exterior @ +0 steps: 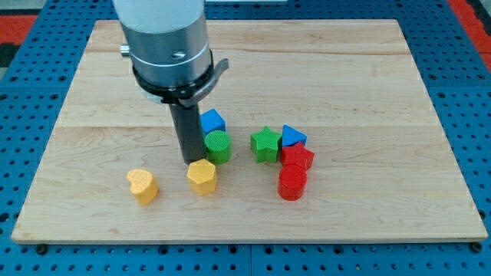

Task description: Point your arm left to blue cube

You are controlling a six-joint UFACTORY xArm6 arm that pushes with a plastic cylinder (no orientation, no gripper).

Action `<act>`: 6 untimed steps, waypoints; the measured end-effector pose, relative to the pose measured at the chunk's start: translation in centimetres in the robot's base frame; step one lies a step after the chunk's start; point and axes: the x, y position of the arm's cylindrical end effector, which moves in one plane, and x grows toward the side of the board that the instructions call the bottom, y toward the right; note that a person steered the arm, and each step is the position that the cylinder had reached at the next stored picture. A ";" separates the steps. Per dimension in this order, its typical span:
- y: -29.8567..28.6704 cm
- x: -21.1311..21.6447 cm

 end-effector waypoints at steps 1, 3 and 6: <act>2.2 -0.1; 2.1 -1.1; 6.8 -1.4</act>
